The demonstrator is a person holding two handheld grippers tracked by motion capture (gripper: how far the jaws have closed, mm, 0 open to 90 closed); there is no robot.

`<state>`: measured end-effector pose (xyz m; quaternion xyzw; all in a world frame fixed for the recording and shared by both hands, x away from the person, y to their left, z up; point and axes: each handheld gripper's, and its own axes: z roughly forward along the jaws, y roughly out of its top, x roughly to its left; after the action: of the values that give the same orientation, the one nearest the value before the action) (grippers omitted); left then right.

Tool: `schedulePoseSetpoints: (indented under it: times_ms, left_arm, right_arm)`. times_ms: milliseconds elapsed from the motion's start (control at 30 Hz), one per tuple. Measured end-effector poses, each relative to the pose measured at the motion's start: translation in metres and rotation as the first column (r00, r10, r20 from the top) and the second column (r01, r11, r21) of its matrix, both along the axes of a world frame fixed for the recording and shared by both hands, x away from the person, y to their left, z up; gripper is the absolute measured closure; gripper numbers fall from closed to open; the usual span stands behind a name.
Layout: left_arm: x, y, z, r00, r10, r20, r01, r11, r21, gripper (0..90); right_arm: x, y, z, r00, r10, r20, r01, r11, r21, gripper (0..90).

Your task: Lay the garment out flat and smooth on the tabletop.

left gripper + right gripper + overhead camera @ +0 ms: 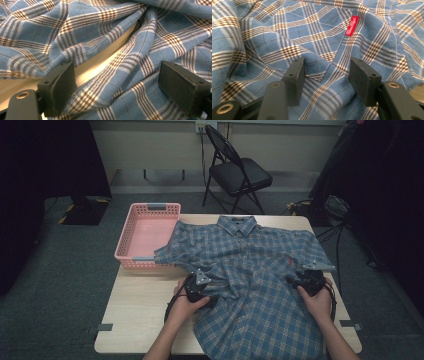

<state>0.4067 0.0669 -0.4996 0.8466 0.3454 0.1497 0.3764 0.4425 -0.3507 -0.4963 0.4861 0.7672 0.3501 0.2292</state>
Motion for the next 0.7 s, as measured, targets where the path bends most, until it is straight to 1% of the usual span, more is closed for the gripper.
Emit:
schedulePoseSetpoints:
  times_ms: [67, 133, 167, 267, 333, 400, 467, 533, 600, 633, 700]
  left_arm:
    - [-0.001, 0.000, 0.000, 1.0000, -0.002, -0.001, 0.002, 1.0000, 0.001, 13.9]
    - [-0.001, 0.001, 0.000, 1.0000, -0.006, -0.003, 0.006, 1.0000, 0.000, 13.9]
    - [-0.002, 0.001, 0.000, 1.0000, -0.006, -0.002, 0.006, 1.0000, -0.001, 13.9]
    - [-0.003, 0.002, 0.000, 0.9999, -0.014, -0.002, 0.014, 0.9999, -0.003, 14.0]
    - [-0.005, 0.004, 0.000, 0.9997, -0.024, -0.004, 0.024, 0.9997, -0.003, 14.7]
    - [-0.006, 0.007, 0.003, 0.9996, -0.020, -0.020, 0.020, 0.9998, 0.001, 16.1]
    - [-0.007, 0.011, 0.007, 0.9996, -0.023, -0.015, 0.023, 0.9997, -0.003, 20.1]
    - [-0.008, 0.014, 0.010, 0.9997, -0.019, -0.014, 0.018, 0.9998, -0.006, 22.0]
    - [-0.011, 0.018, 0.014, 0.9995, -0.031, -0.004, 0.031, 0.9995, 0.008, 28.5]
    - [-0.012, 0.020, 0.016, 0.9994, -0.033, 0.009, 0.033, 0.9993, 0.016, 31.2]
    - [-0.014, 0.023, 0.019, 0.9996, -0.023, 0.015, 0.023, 0.9995, 0.023, 36.2]
  right_arm:
    - [-0.001, 0.000, 0.000, 1.0000, 0.004, 0.001, -0.004, 1.000, -0.002, 44.4]
    - [-0.003, 0.003, 0.000, 0.9998, 0.019, -0.002, -0.019, 1.000, 0.002, 35.7]
    - [-0.005, 0.004, 0.000, 0.9997, 0.023, 0.000, -0.023, 1.000, 0.001, 33.9]
    - [-0.008, 0.009, 0.000, 0.9989, 0.044, 0.015, -0.044, 0.998, -0.035, 32.0]
    - [-0.007, 0.008, 0.000, 0.9988, 0.050, 0.001, -0.050, 0.999, -0.021, 29.7]
    - [-0.006, 0.007, -0.001, 0.9986, 0.051, -0.013, -0.051, 0.999, -0.007, 28.4]
    - [-0.006, 0.008, -0.001, 0.9982, 0.058, -0.014, -0.058, 0.998, -0.012, 25.6]
    - [-0.006, 0.008, -0.001, 0.9978, 0.064, -0.019, -0.064, 0.998, -0.009, 23.9]
    - [-0.006, 0.008, -0.001, 0.9970, 0.074, -0.024, -0.074, 0.997, -0.009, 21.9]
    - [-0.006, 0.008, -0.001, 0.9966, 0.078, -0.025, -0.078, 0.997, -0.008, 20.6]
    - [-0.005, 0.009, -0.001, 0.9955, 0.091, -0.030, -0.091, 0.996, -0.007, 19.0]
